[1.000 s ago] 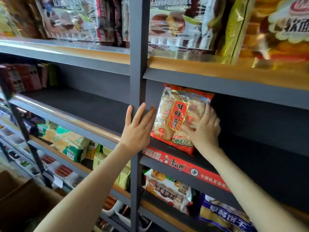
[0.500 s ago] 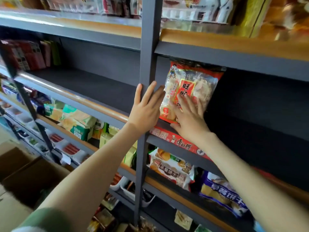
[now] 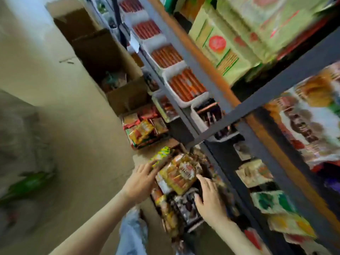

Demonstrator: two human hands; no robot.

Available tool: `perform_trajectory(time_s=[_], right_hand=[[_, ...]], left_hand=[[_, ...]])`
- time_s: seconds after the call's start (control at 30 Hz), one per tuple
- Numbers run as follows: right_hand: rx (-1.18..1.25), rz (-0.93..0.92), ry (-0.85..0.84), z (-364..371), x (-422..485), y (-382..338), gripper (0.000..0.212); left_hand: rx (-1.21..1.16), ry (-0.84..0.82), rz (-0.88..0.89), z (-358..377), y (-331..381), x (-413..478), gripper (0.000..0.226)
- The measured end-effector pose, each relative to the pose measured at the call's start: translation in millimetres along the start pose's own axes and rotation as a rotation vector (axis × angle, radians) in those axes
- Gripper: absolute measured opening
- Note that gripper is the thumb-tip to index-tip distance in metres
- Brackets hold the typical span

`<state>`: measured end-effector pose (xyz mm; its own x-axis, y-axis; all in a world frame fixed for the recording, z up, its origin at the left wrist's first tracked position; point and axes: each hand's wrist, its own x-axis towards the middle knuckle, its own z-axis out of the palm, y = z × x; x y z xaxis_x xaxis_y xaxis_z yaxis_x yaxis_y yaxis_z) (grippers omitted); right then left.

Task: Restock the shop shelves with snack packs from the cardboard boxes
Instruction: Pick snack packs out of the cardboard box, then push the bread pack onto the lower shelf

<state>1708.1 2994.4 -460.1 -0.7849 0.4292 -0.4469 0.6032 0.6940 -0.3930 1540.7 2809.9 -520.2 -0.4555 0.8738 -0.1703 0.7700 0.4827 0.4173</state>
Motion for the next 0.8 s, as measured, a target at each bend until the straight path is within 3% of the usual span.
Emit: perform_trajectory(time_s=[0.1,0.17,0.23,0.4,0.5,0.63,0.8], right_hand=[[0.153,0.299,-0.195,89.7,47.6,37.6,0.058],[0.259,0.455,-0.237,142.8,76.8,61.8,0.062],[0.451,0.639,-0.227,192.5,103.4,87.0,0.070],[0.988,1.064,-0.064,277.6,163.1,135.4,0.085],[1.162,1.150,0.018,301.3,184.8,157.4,0.081],[1.341,1.128,0.059,314.1,195.1,172.2,0.055],[1.351,1.092,0.108,305.5,193.0,157.9,0.082]], left_hand=[[-0.031,-0.116,-0.106,78.8,-33.6,-32.4,0.048],[-0.073,-0.201,-0.136,132.0,-49.0,-45.7,0.061],[-0.094,-0.253,-0.173,183.7,-60.3,-57.9,0.075],[-0.170,-0.306,-0.268,268.1,-71.9,-63.6,0.063],[-0.300,-0.263,-0.296,295.2,-77.1,-55.8,0.051],[-0.359,-0.281,-0.347,305.7,-88.1,-30.2,0.041],[-0.384,-0.243,-0.390,294.7,-90.3,3.9,0.041]])
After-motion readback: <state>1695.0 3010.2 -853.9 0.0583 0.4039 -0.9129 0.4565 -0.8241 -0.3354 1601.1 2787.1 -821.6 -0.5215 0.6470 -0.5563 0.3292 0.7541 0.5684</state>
